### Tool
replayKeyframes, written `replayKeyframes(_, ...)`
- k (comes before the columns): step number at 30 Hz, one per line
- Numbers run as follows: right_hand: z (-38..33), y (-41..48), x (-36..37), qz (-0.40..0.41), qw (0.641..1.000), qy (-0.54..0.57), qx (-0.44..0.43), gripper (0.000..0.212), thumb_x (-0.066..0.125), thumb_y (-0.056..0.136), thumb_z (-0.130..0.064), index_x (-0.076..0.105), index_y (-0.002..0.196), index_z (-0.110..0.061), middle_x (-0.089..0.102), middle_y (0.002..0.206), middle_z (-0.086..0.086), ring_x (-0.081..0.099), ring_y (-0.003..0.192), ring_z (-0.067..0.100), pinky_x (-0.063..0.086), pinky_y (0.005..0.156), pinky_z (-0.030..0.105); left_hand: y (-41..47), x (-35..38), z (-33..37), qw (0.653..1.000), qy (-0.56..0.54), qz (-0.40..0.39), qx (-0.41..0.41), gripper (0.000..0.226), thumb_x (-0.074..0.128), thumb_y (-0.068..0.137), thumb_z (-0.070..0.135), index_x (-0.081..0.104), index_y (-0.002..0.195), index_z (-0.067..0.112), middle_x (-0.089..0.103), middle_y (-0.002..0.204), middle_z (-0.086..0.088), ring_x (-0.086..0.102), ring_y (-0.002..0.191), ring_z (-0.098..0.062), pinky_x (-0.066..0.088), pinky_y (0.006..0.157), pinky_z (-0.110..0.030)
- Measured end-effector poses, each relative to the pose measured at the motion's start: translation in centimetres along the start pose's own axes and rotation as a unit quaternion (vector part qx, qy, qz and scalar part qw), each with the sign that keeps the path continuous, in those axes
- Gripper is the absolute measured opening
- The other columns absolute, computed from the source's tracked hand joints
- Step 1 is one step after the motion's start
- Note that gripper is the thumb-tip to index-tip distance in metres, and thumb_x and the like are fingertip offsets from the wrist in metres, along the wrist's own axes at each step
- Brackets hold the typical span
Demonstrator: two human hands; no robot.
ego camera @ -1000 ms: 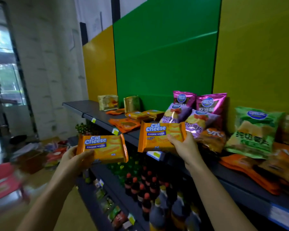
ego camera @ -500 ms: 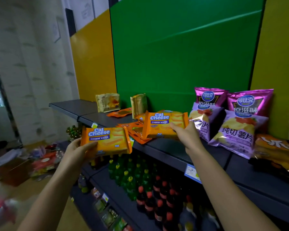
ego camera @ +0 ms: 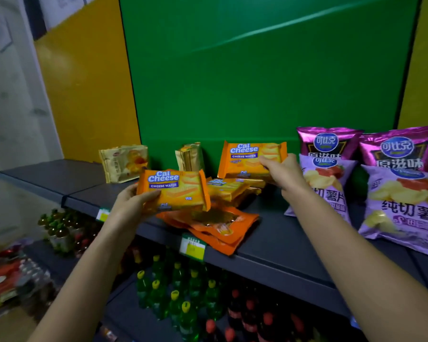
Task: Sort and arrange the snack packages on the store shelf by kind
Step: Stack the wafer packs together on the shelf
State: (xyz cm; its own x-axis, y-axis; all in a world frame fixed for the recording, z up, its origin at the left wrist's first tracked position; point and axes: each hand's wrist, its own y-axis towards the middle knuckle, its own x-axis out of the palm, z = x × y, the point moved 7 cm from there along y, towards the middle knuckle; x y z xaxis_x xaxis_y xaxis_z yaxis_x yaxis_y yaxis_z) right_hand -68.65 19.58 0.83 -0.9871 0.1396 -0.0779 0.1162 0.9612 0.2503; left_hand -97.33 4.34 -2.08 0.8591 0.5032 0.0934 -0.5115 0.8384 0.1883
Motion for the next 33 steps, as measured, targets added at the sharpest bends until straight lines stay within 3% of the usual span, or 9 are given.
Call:
replayKeyframes(2,0.0,1.1,0.2,0.020,1.000,-0.004,0.006,0.069,0.070,0.069,-0.040,0.044,0.124,-0.006,0.057,0.125,0.014,0.057,0.113,0.034,0.048,0.095,0.049,2.2,1.2,-0.2,0.999,-0.003,-0.036,-0.010,0.028,0.056,0.087,0.002,0.052,0.115,0.003,0.062,0.084,-0.008,0.067,0.048,-0.008,0.053,0.041,-0.019)
replayKeyframes(8,-0.1,3.6,0.5,0.073,0.997,0.014,0.003,0.061,0.070,0.073,-0.033,0.047,0.123,-0.008,0.059,0.123,0.012,0.058,0.110,0.030,0.050,0.093,0.049,7.9,5.1,-1.6,0.991,0.000,-0.127,-0.040,0.041,0.059,0.085,0.003,0.048,0.124,-0.003,0.064,0.089,-0.010,0.068,0.060,-0.014,0.052,0.042,-0.020)
replayKeyframes(13,0.3,4.9,2.2,0.094,0.995,0.032,0.006,0.055,0.066,0.075,-0.028,0.045,0.121,-0.008,0.059,0.119,0.011,0.060,0.107,0.028,0.050,0.093,0.049,11.7,8.3,-3.4,0.978,-0.015,-0.197,-0.070,0.029,0.060,0.084,0.002,0.055,0.113,0.001,0.071,0.069,-0.007,0.066,0.046,-0.010,0.055,0.047,-0.024)
replayKeyframes(18,1.4,6.4,4.1,0.132,0.990,0.025,0.041,0.051,0.063,0.078,-0.022,0.042,0.121,-0.006,0.058,0.122,0.015,0.060,0.108,0.031,0.050,0.093,0.052,14.5,10.0,-4.8,0.966,0.034,-0.249,-0.064,0.019,0.061,0.085,0.007,0.058,0.101,-0.002,0.068,0.068,-0.006,0.063,0.042,-0.006,0.048,0.039,-0.018)
replayKeyframes(20,1.9,6.9,4.8,0.146,0.988,0.019,0.051,0.055,0.065,0.075,-0.023,0.041,0.121,-0.005,0.057,0.123,0.016,0.059,0.109,0.032,0.050,0.093,0.052,15.6,10.1,-5.2,0.961,0.081,-0.263,-0.032,0.013,0.062,0.085,0.011,0.060,0.094,0.003,0.069,0.069,-0.005,0.064,0.050,-0.007,0.050,0.047,-0.020)
replayKeyframes(24,2.9,7.8,5.4,0.174,0.982,-0.002,0.073,0.056,0.065,0.074,-0.024,0.041,0.120,-0.005,0.056,0.124,0.017,0.058,0.110,0.034,0.050,0.093,0.051,17.1,10.3,-5.5,0.931,0.220,-0.287,0.042,0.042,0.065,0.083,0.031,0.053,0.113,0.005,0.066,0.107,-0.010,0.065,0.093,-0.023,0.052,0.082,-0.036)
replayKeyframes(28,3.3,8.1,6.4,0.180,0.978,-0.015,0.107,0.050,0.061,0.079,-0.015,0.040,0.123,-0.002,0.055,0.126,0.019,0.059,0.110,0.033,0.056,0.079,0.048,16.6,10.6,-5.3,0.901,0.309,-0.289,0.102,0.039,0.056,0.087,0.039,0.044,0.111,0.011,0.060,0.111,-0.010,0.057,0.095,-0.025,0.041,0.077,-0.030)
replayKeyframes(31,3.3,8.5,6.8,0.185,0.975,-0.041,0.112,0.049,0.058,0.084,-0.009,0.035,0.127,0.000,0.050,0.131,0.020,0.057,0.109,0.031,0.053,0.063,0.037,16.6,11.1,-4.9,0.883,0.348,-0.278,0.147,0.049,0.054,0.087,0.043,0.041,0.120,0.008,0.057,0.122,-0.012,0.056,0.107,-0.031,0.041,0.084,-0.033)
replayKeyframes(33,3.3,8.8,6.5,0.199,0.965,-0.127,0.112,0.053,0.057,0.085,-0.011,0.032,0.129,0.003,0.048,0.134,0.023,0.054,0.116,0.036,0.052,0.077,0.041,16.3,11.5,-4.8,0.870,0.371,-0.277,0.170,0.051,0.052,0.086,0.046,0.041,0.119,0.008,0.056,0.125,-0.012,0.055,0.111,-0.032,0.042,0.088,-0.037)
